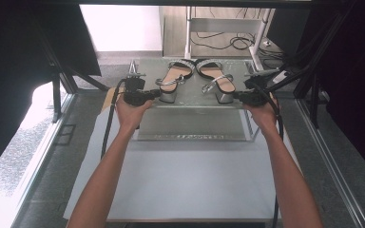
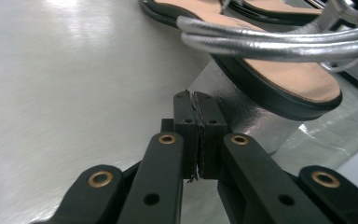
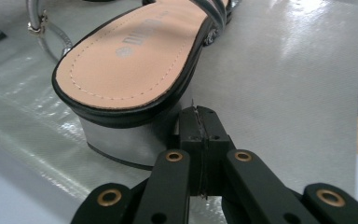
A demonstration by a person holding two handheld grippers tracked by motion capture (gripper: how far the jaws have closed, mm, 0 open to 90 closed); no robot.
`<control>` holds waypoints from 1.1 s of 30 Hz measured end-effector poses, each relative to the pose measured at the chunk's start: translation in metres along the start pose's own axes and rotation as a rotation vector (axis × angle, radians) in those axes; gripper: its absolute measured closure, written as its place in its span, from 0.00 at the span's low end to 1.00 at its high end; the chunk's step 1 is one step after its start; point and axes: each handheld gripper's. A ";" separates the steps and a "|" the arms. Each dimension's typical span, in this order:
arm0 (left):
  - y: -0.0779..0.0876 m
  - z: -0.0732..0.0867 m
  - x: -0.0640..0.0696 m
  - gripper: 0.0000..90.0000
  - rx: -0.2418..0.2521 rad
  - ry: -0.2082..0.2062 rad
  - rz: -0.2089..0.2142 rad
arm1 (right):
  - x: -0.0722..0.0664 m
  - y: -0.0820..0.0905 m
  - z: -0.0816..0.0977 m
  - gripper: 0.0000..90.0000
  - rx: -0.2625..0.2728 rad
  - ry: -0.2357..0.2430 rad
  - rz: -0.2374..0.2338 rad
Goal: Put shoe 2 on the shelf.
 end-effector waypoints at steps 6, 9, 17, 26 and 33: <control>-0.008 -0.003 0.016 0.98 -0.009 -0.028 0.032 | -0.017 0.000 0.000 1.00 0.000 0.045 -0.054; -0.011 -0.004 0.021 0.98 -0.009 -0.020 0.048 | -0.030 -0.002 -0.002 1.00 0.002 0.075 -0.075; -0.023 -0.005 0.040 0.98 -0.008 -0.024 0.081 | -0.045 -0.007 -0.005 1.00 0.010 0.092 -0.117; -0.024 -0.004 0.043 0.86 -0.009 -0.038 0.076 | -0.047 -0.008 -0.002 1.00 0.019 0.079 -0.118; 0.007 0.013 0.034 0.78 0.050 -0.065 0.086 | -0.046 0.009 0.014 0.97 0.070 0.083 -0.143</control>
Point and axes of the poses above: each handheld gripper's, and its own axes: y roughly backward along the jaws, z roughly out of its underside, x roughly to its right, and after that the axes turned 8 degrees about -x, right-handed
